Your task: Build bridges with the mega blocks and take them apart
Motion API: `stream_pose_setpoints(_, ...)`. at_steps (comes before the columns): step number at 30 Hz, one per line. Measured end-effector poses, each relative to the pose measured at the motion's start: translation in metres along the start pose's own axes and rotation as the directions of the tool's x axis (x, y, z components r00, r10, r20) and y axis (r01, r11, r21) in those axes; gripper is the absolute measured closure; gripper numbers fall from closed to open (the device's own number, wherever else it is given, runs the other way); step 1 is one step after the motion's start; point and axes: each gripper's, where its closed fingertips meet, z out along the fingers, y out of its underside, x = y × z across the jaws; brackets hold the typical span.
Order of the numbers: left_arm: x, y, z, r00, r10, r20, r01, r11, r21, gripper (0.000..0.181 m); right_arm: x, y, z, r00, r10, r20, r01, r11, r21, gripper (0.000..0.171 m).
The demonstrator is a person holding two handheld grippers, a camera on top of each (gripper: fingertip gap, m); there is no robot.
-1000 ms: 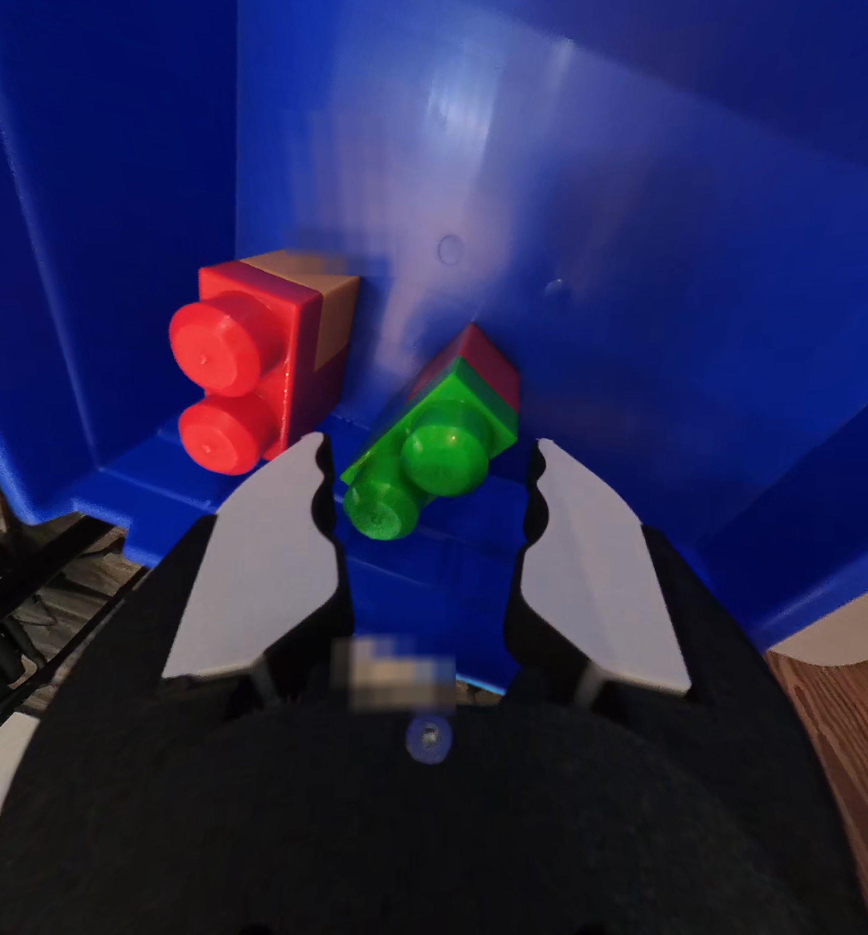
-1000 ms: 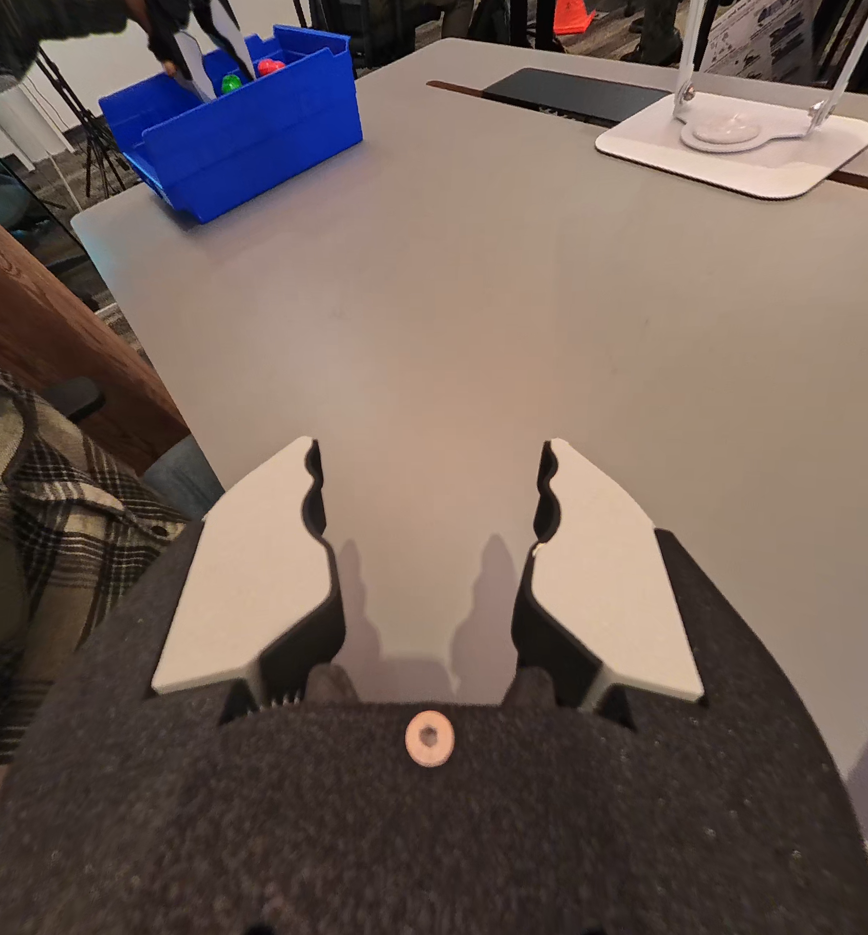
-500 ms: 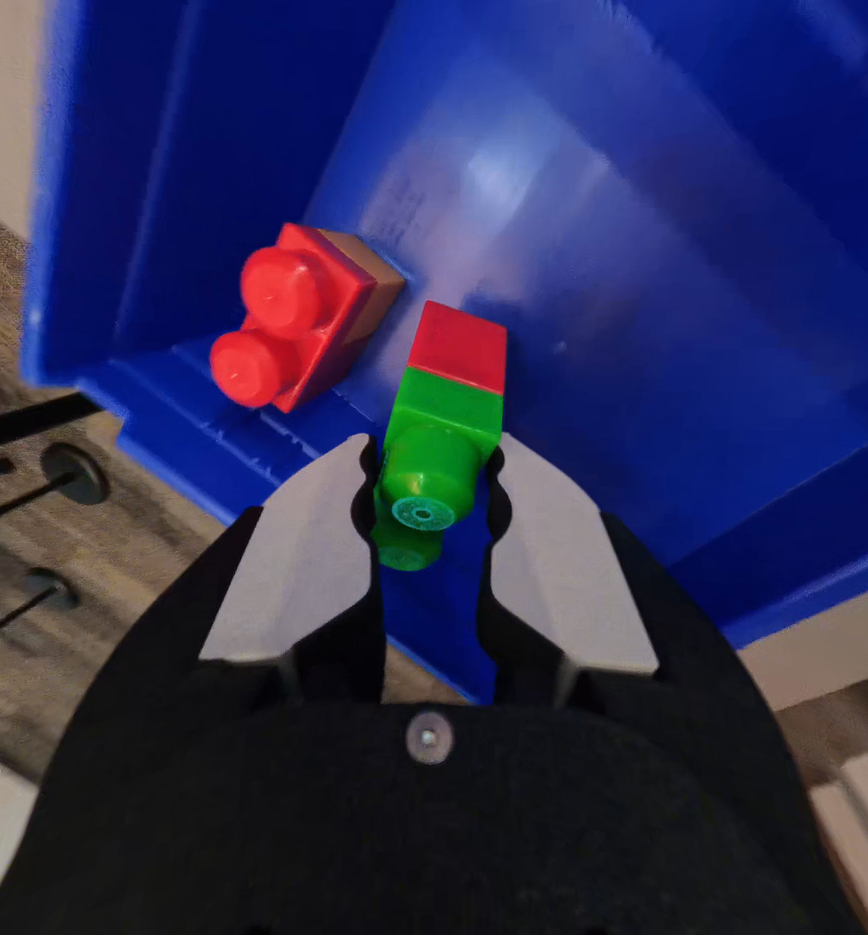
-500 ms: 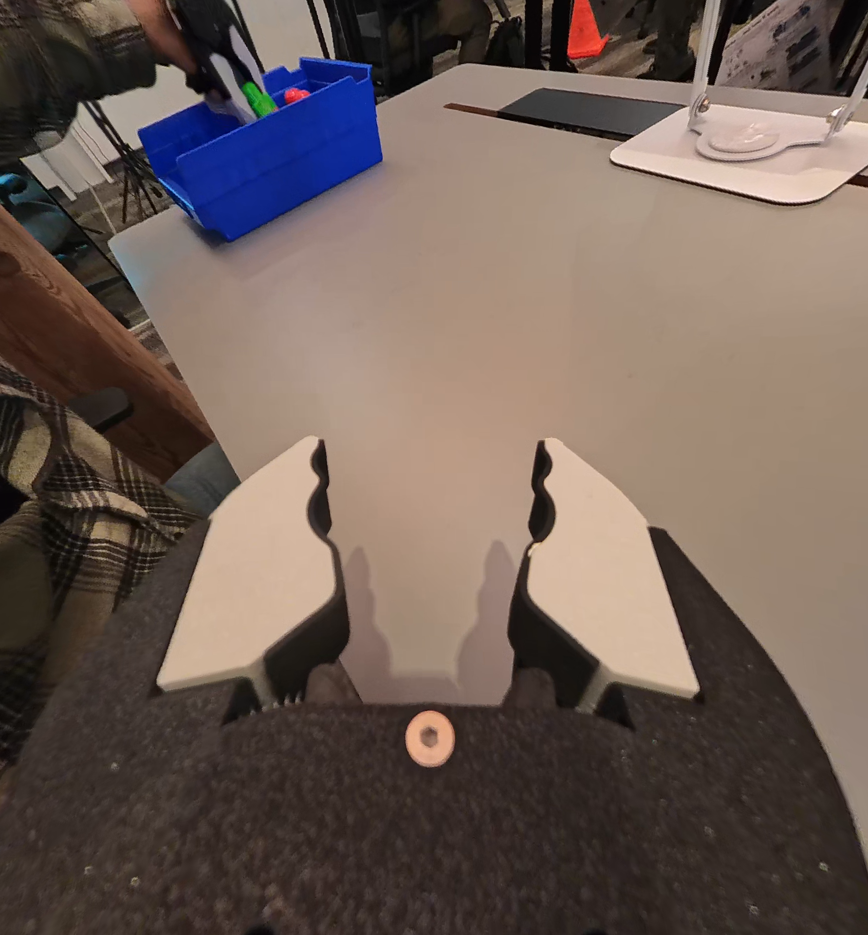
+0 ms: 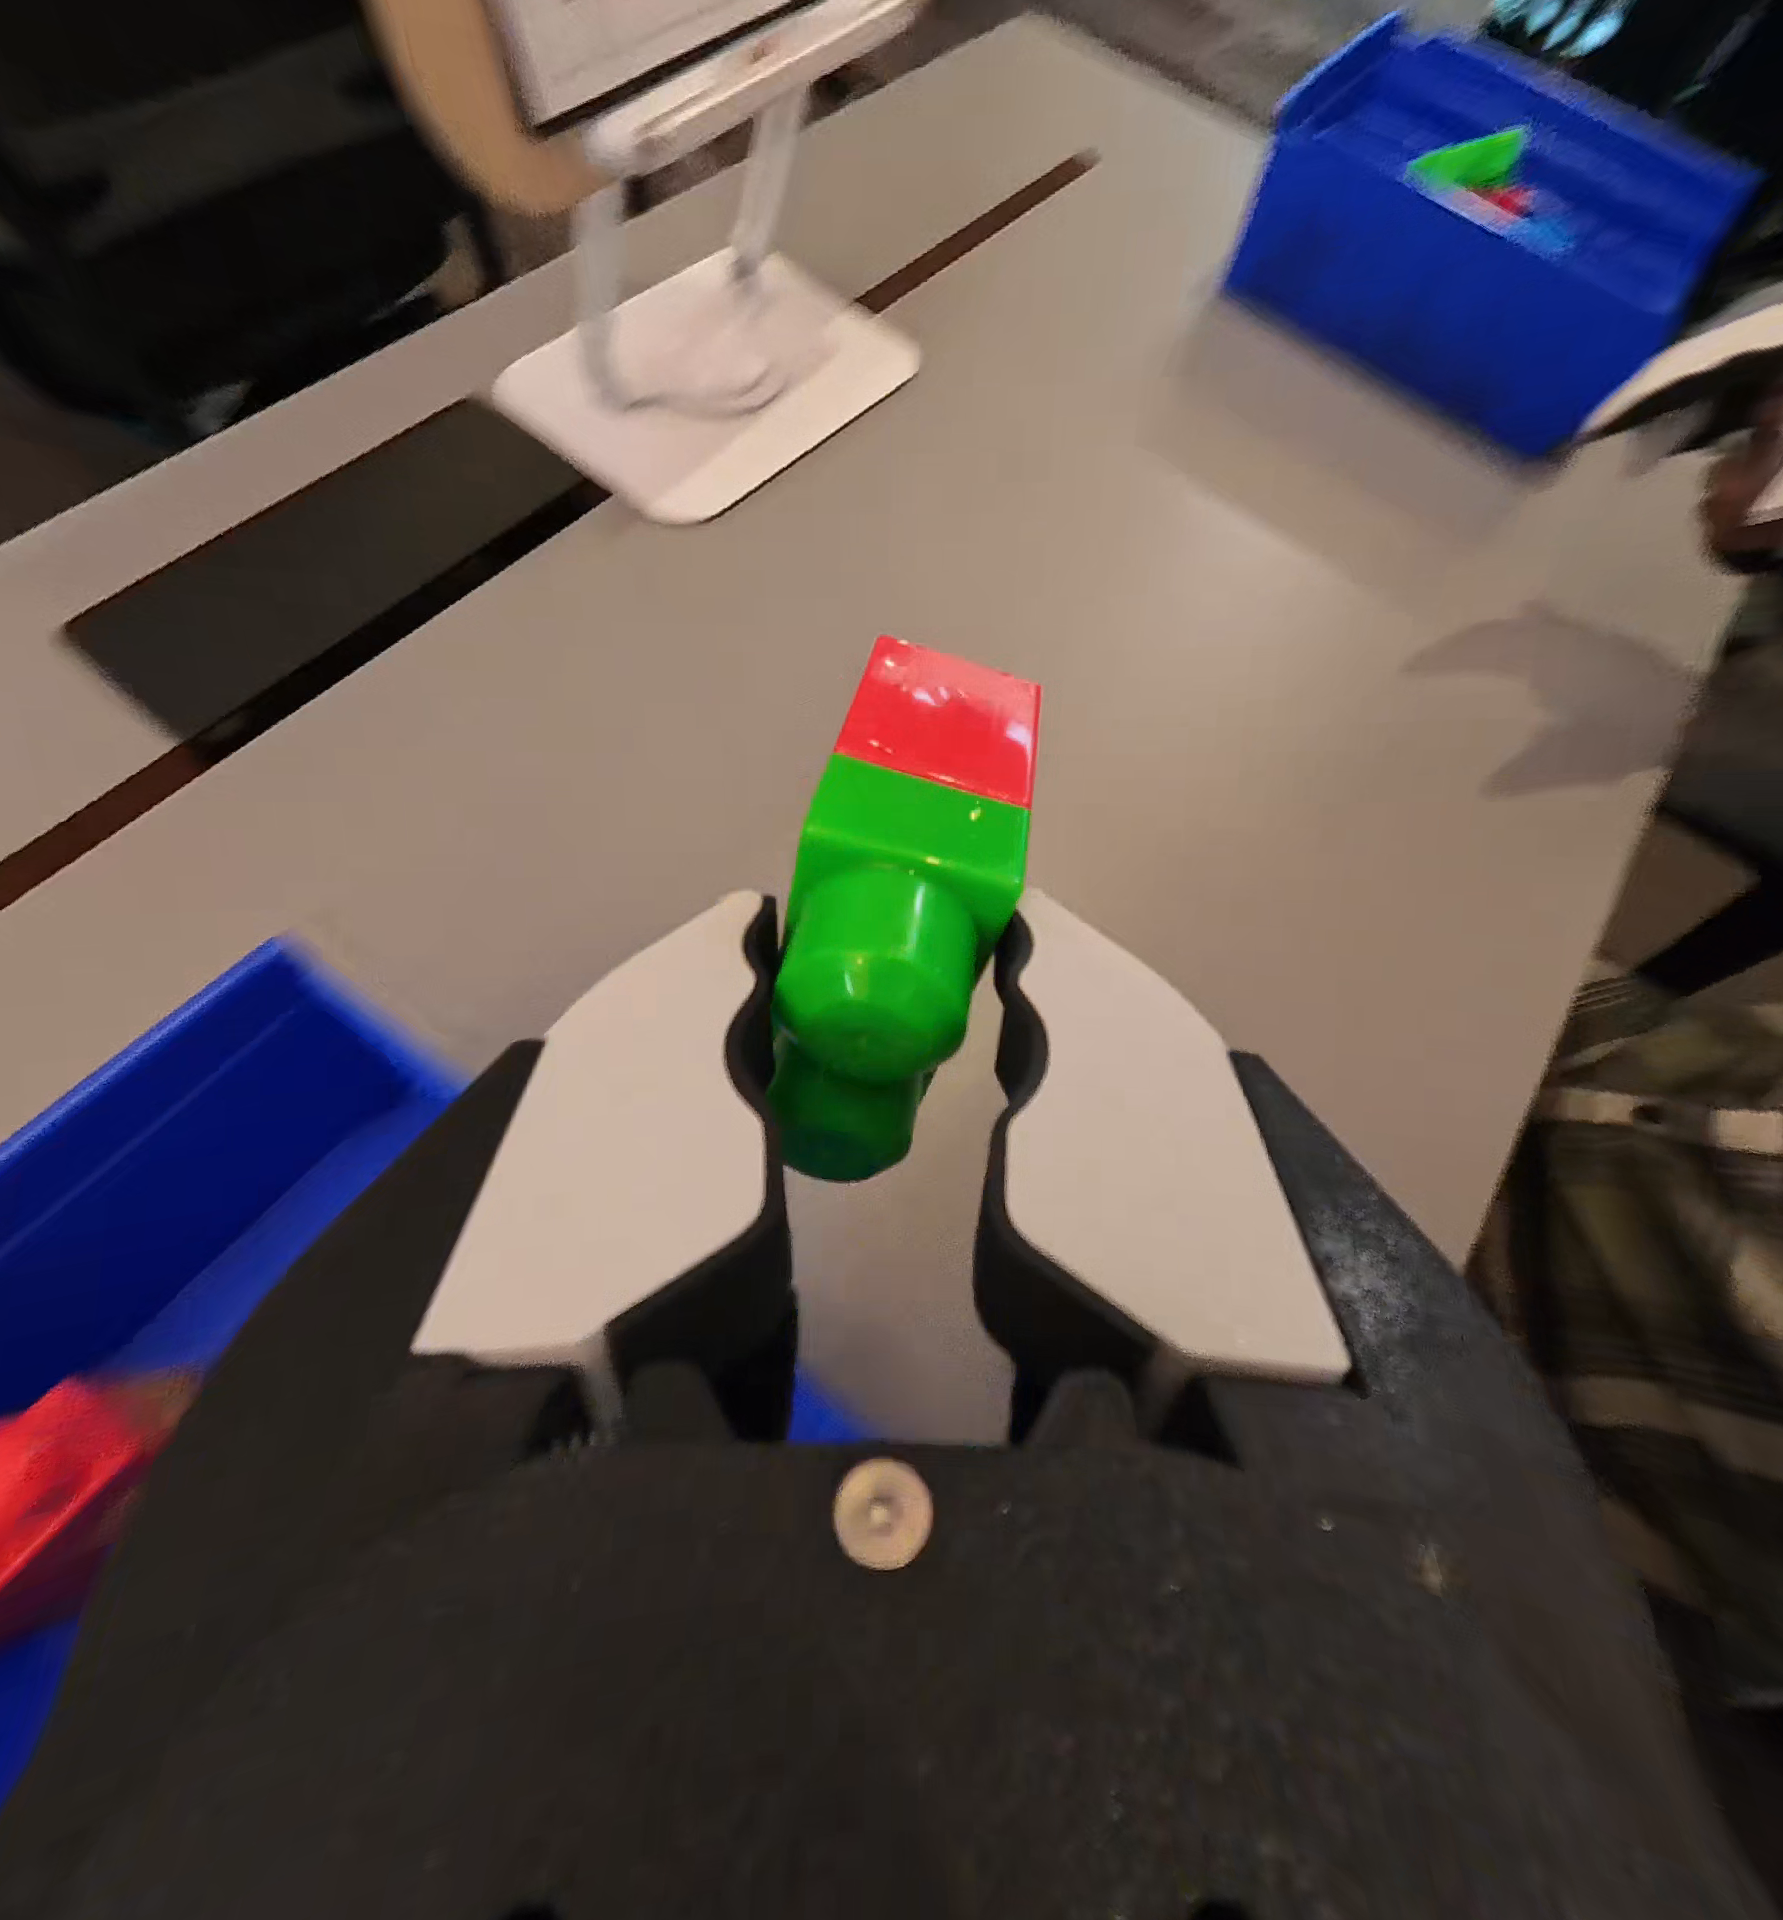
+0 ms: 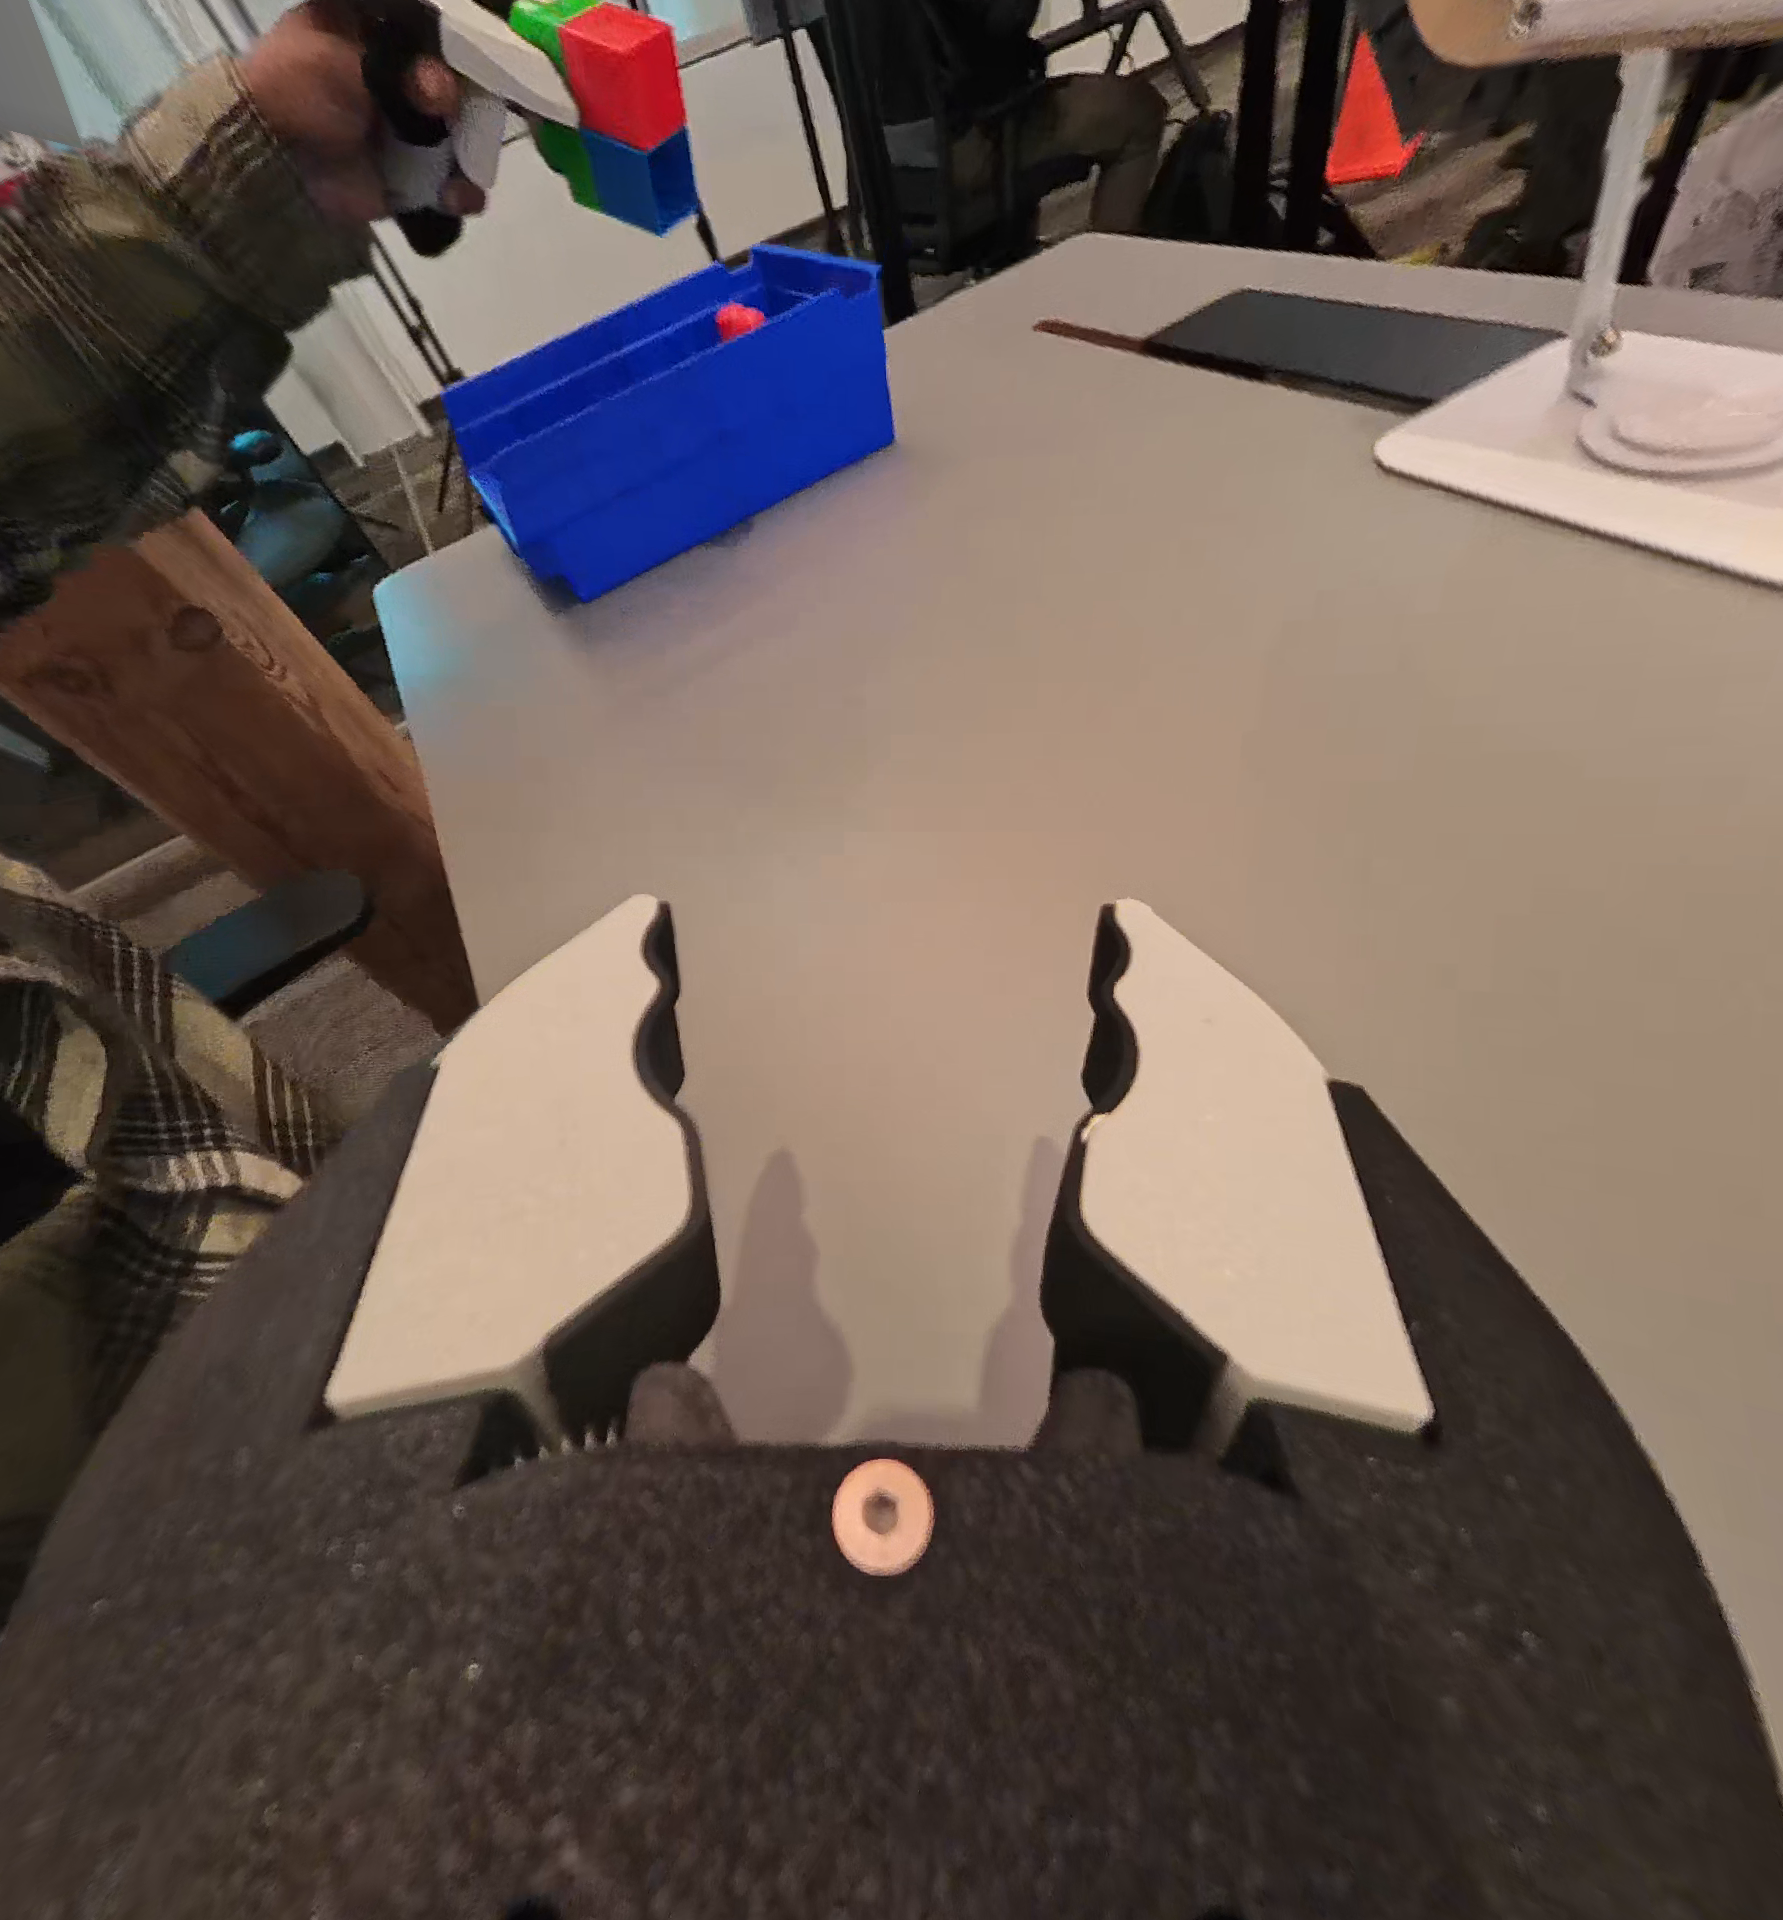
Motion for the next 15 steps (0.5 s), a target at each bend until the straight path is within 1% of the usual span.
stream_pose_setpoints(4, 0.077, -0.022, 0.055, 0.982, 0.03, -0.184, -0.013, 0.995, 0.097, 0.141, -0.005, -0.032, 0.032, 0.995, -0.055, 0.087, 0.054, 0.998, 0.011, 0.095)
stream_pose_setpoints(8, 0.142, -0.027, 0.108, 0.924, 0.035, -0.38, 0.046, 0.979, 0.201, 0.142, -0.017, -0.062, 0.069, 0.977, -0.097, 0.19, 0.092, 0.995, 0.035, 0.095)
stream_pose_setpoints(11, 0.17, -0.023, 0.14, 0.88, 0.012, -0.474, 0.117, 0.963, 0.241, 0.142, -0.026, -0.079, 0.095, 0.96, -0.112, 0.258, 0.1, 0.993, 0.057, 0.095)
stream_pose_setpoints(13, 0.185, -0.019, 0.154, 0.853, 0.004, -0.522, 0.154, 0.954, 0.259, 0.142, -0.029, -0.083, 0.11, 0.951, -0.116, 0.286, 0.104, 0.993, 0.058, 0.095)
stream_pose_setpoints(15, 0.194, -0.016, 0.163, 0.843, 0.0, -0.538, 0.171, 0.948, 0.267, 0.142, -0.03, -0.083, 0.123, 0.944, -0.119, 0.308, 0.107, 0.993, 0.053, 0.093)
